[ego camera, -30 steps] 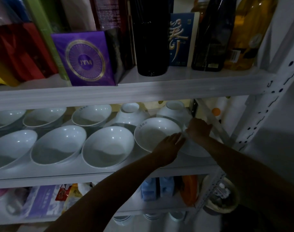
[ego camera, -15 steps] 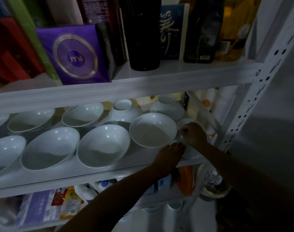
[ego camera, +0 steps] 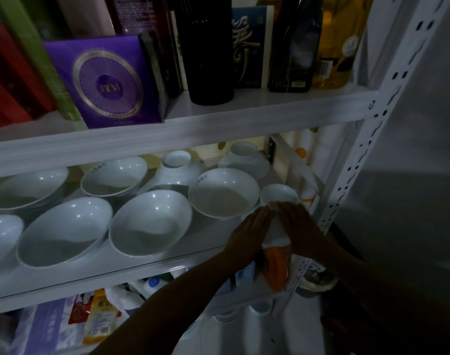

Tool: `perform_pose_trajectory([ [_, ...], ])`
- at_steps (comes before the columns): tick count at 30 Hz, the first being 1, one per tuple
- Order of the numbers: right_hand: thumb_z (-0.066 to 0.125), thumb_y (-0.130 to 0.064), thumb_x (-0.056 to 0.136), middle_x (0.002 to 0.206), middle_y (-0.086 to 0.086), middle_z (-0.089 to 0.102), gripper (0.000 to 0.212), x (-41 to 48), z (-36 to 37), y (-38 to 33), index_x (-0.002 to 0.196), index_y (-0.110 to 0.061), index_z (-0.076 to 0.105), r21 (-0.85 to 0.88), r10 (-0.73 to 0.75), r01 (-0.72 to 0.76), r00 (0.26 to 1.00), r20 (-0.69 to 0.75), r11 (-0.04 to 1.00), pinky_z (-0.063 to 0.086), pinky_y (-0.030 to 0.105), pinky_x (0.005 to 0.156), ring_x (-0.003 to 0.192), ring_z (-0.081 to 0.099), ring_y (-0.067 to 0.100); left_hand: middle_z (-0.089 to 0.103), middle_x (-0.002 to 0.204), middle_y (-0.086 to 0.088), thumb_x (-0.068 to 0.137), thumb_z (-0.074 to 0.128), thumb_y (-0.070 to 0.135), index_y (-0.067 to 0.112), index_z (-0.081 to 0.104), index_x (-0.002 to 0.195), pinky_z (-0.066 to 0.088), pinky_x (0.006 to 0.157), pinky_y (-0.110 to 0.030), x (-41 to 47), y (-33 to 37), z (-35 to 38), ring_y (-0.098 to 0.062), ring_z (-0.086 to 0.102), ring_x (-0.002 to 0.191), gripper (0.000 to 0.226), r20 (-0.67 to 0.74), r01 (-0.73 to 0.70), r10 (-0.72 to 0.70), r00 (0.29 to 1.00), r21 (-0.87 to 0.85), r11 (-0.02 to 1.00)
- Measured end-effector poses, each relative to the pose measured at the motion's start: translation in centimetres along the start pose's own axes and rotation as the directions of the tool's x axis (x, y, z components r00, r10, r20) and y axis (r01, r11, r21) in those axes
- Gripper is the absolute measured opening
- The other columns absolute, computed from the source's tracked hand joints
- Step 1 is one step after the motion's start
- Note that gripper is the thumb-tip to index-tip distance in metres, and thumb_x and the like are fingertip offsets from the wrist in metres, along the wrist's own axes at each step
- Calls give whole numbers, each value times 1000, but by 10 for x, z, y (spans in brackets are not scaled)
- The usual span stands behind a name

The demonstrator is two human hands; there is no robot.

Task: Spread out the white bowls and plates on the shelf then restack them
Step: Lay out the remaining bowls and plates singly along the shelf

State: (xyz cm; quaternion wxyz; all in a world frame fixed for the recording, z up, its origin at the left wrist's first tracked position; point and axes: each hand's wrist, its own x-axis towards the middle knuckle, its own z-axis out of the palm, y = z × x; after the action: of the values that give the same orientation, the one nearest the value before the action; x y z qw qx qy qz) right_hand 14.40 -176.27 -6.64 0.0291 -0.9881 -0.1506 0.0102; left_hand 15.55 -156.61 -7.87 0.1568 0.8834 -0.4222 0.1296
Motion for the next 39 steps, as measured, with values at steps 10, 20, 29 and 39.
perform_pose_trajectory([
  [10, 74, -34, 62, 128, 15, 41, 89, -19, 9, -17, 136, -5, 32, -133, -42, 17, 981, -189, 991, 49, 60, 90, 118, 40, 35, 27, 153, -20, 74, 73, 34, 7, 17, 147, 35, 111, -50, 2, -16, 2, -36, 26, 142, 95, 8, -68, 68, 998, -19, 998],
  [20, 54, -59, 69, 132, 3, 37, 95, -32, -30, -2, 147, -35, 5, 106, -82, 118, 950, -302, 987, 46, 47, 98, 119, 40, 25, 11, 158, -18, 84, 56, 40, 18, 4, 151, 21, 119, -38, 7, -14, -3, -28, 15, 147, 87, -80, 75, -98, 992, -251, 965],
  [29, 77, -5, 74, 130, 3, 46, 86, -51, -92, 4, 145, -12, 30, 747, 347, -183, 935, -68, 639, 46, 24, 87, 113, 46, 15, 50, 139, -5, 84, 67, 11, 8, 43, 139, 35, 109, -25, 47, -3, -33, -8, 42, 126, 60, -183, 287, -534, 826, -678, 677],
  [39, 41, -26, 96, 116, 8, 59, 23, -37, -91, -15, 115, -22, 54, 859, 446, 82, 877, 179, -505, 53, 45, 77, 106, 56, 28, 59, 122, -14, 99, 41, 36, 9, 51, 128, 48, 97, -44, 80, -18, -62, -29, 57, 112, 40, 293, 457, -582, 759, -876, 155],
])
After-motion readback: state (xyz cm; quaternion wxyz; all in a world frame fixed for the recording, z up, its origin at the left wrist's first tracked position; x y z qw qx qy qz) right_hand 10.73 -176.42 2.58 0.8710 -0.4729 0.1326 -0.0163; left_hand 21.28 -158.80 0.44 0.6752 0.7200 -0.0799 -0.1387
